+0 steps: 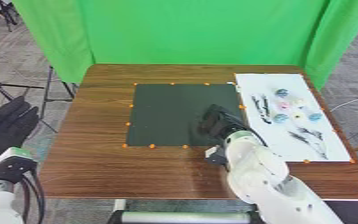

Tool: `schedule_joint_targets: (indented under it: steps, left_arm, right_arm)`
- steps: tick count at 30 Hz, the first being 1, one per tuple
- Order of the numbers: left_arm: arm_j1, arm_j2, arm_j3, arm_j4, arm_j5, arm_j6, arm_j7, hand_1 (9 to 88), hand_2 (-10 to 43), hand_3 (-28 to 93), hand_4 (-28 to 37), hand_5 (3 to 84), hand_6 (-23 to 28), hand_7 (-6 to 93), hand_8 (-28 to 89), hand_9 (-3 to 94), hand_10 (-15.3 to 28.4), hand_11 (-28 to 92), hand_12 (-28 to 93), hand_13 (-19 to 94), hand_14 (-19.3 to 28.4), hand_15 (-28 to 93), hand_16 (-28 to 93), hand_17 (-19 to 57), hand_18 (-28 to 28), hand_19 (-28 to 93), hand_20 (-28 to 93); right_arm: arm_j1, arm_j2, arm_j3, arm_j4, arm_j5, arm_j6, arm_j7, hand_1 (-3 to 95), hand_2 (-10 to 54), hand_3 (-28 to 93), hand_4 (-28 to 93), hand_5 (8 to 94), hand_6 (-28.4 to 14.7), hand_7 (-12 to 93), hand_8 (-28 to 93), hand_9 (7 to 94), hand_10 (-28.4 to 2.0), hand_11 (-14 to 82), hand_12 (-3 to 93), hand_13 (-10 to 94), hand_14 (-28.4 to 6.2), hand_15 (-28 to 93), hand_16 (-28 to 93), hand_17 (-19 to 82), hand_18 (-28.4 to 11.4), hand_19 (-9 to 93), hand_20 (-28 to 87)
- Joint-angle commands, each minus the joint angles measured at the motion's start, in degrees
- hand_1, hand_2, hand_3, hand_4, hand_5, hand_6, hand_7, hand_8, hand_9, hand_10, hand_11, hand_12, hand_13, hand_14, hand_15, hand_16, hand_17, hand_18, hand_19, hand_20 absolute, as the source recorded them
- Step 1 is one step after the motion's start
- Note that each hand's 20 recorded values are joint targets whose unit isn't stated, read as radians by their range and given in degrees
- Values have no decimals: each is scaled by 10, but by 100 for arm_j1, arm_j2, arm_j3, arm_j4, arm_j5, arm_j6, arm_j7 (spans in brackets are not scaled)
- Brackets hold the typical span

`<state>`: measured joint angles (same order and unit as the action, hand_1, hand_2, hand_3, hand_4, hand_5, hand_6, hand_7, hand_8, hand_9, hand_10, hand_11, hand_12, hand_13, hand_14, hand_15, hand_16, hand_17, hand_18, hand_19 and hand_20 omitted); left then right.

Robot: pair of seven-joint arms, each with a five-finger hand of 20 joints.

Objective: Arrange flowers

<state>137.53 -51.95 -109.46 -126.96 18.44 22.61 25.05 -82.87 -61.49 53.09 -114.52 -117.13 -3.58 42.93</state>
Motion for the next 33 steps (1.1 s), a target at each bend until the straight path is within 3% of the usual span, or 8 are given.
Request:
schedule_joint_targets:
  steps: [1, 9, 18, 20, 27, 29, 33]
  left_arm:
    - [11, 112, 51, -72, -29, 50, -35, 320, 178, 773, -216, 448, 69, 340, -152, 382, 142, 355, 142, 268, 139, 535, -67, -46, 135, 380, 153]
    - [-159, 248, 253, -39, -91, 44, -3, 316, 176, 763, -221, 448, 70, 338, -151, 381, 145, 354, 143, 267, 138, 537, -65, -48, 136, 382, 154]
    - [-466, 385, 508, 49, -87, 12, -122, 311, 169, 744, -243, 444, 71, 337, -150, 379, 145, 357, 145, 265, 138, 539, -63, -50, 136, 382, 153]
    - [-495, 381, 543, 63, -53, 13, -166, 310, 169, 744, -244, 443, 71, 336, -150, 379, 145, 358, 145, 264, 138, 539, -63, -49, 136, 382, 153]
    - [-559, 360, 652, 89, -96, -12, -127, 308, 168, 743, -246, 442, 72, 336, -149, 379, 146, 359, 145, 264, 139, 542, -63, -50, 136, 382, 153]
    - [-519, 350, 607, 78, -47, -8, -158, 308, 168, 743, -247, 443, 72, 336, -149, 377, 145, 359, 145, 264, 139, 543, -63, -50, 136, 382, 153]
    - [-412, 286, 548, 39, -107, -11, -39, 308, 168, 743, -248, 442, 72, 336, -148, 376, 145, 361, 145, 263, 138, 543, -64, -51, 136, 382, 153]
  right_arm:
    - [1105, -959, -486, 623, 437, -751, 309, 454, -95, 770, -143, 734, -27, 513, 225, 822, -120, 417, 505, 739, -136, 724, 374, 407, -267, 896, 346]
    - [1559, -1506, -1120, 1325, 337, -1149, 428, 475, -95, 754, -172, 732, -26, 505, 218, 818, -123, 420, 497, 738, -137, 725, 370, 407, -270, 903, 332]
    - [1619, -1793, -1648, 1685, -543, -926, 525, 493, -95, 754, -190, 733, -28, 493, 212, 820, -122, 407, 496, 747, -133, 717, 363, 413, -277, 909, 320]
    - [1558, -1833, -1686, 1733, -643, -932, 511, 493, -95, 754, -188, 737, -29, 491, 212, 823, -123, 406, 495, 750, -133, 716, 362, 414, -279, 911, 319]
    - [1481, -1824, -1871, 1895, -1118, -585, 379, 492, -95, 754, -183, 744, -29, 485, 217, 829, -125, 406, 492, 758, -129, 711, 362, 419, -282, 917, 312]
    - [1462, -1806, -1855, 1887, -1110, -563, 340, 491, -95, 755, -182, 745, -30, 484, 218, 830, -126, 407, 492, 759, -129, 711, 362, 419, -282, 918, 311]
    - [1500, -1567, -1864, 1694, -1146, -523, 220, 462, -95, 739, -177, 744, -29, 488, 204, 822, -138, 444, 435, 757, -130, 709, 367, 416, -282, 921, 299]
